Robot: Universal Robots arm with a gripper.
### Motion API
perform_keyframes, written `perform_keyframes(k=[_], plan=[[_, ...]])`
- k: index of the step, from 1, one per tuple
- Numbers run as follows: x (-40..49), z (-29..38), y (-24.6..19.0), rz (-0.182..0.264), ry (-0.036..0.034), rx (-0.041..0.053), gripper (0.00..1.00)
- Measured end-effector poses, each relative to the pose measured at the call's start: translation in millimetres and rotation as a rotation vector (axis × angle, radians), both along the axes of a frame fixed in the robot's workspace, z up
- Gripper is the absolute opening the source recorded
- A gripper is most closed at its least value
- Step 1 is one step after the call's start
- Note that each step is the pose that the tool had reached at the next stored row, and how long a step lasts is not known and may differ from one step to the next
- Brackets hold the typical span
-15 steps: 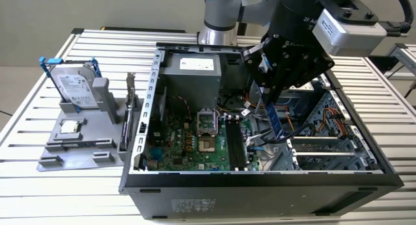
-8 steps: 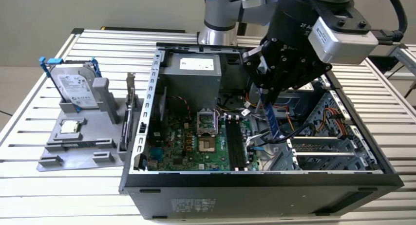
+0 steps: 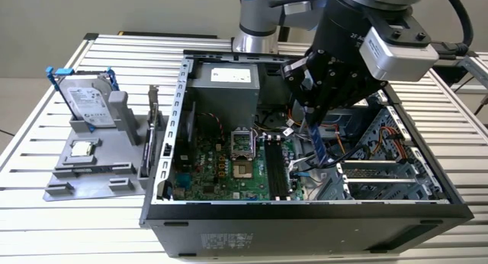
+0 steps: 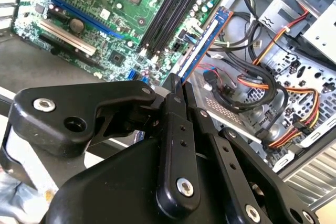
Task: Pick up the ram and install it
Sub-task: 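Insert the ram into the slot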
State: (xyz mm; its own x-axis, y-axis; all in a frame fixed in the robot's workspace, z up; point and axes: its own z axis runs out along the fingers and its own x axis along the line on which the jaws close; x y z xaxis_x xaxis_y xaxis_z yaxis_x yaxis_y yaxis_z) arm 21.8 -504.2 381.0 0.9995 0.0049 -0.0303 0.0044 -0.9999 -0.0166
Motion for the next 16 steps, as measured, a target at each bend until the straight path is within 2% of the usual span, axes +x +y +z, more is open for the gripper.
perform_keyframes(k=[2, 4, 9, 16], plan=[[0.2, -1.6, 0.0, 0.0, 0.0, 0.0007, 0.0], [0.2, -2.6, -0.1, 0.0, 0.0, 0.0056, 0.0], [0.3, -4.6, -0.2, 0.0, -0.0001, 0.0323, 0.0], [1.0, -8.9, -0.2, 0.0, 0.0, 0.0329, 0.0]])
